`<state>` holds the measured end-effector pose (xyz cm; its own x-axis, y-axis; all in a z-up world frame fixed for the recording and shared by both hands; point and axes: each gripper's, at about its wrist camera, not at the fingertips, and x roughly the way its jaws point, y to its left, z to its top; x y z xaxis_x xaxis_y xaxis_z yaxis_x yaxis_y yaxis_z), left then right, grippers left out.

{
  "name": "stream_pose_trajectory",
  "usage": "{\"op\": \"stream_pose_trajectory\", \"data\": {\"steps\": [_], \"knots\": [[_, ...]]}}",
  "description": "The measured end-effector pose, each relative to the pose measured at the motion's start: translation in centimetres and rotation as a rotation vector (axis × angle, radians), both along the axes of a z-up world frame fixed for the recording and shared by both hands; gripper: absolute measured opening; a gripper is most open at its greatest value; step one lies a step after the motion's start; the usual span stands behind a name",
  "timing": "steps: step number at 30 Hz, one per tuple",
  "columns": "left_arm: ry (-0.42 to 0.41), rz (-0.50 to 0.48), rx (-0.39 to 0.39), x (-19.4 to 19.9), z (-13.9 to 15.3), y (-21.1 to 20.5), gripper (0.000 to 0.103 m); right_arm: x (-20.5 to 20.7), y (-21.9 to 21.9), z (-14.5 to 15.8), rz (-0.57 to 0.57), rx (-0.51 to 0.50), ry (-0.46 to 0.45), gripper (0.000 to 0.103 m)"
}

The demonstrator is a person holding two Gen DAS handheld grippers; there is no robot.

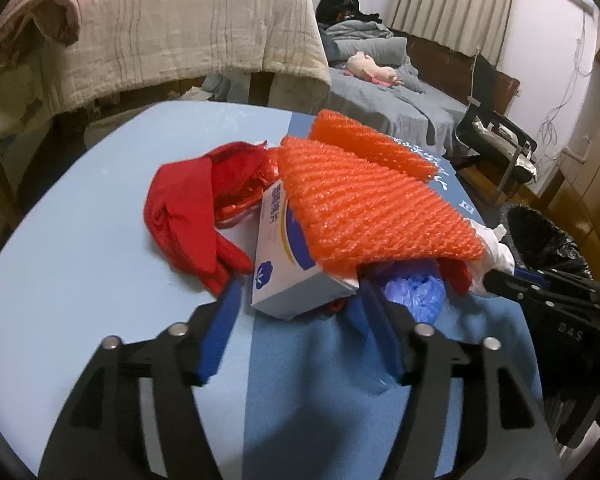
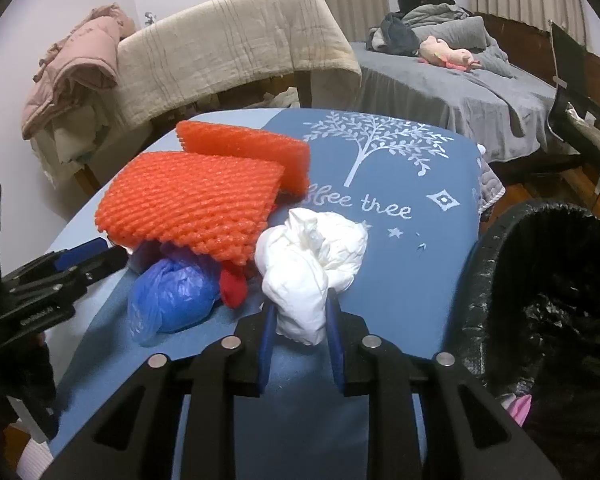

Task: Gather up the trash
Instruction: 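Grasp the white alcohol-pad box with the left tool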

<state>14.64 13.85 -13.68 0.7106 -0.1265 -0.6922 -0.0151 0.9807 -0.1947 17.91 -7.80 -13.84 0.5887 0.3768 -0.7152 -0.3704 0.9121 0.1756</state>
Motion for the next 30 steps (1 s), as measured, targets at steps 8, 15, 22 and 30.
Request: {"op": "stream_pose_trajectory", "data": {"steps": [8,15,22,30], "knots": [[0.03,0.016,-0.021,1.9,-1.0,0.0,0.071,0.3,-0.2,-0.2,-0.012,-0.001,0.007,0.024],[0.029,0.021,0.05,2.5,-1.1,-1.1,0.061,0.5,-0.1,-0.3,-0.013,0.002,0.015,0.024],[-0.009,0.035,0.044,1.6,-0.1,-0.4,0.038,0.2,-0.5,0.4,-0.015,0.018,-0.002,0.024],[-0.058,0.063,0.026,-1.2,2.1,0.5,0.033,-0.4,-0.6,1.5,-0.007,0.037,-0.023,0.024]]}}
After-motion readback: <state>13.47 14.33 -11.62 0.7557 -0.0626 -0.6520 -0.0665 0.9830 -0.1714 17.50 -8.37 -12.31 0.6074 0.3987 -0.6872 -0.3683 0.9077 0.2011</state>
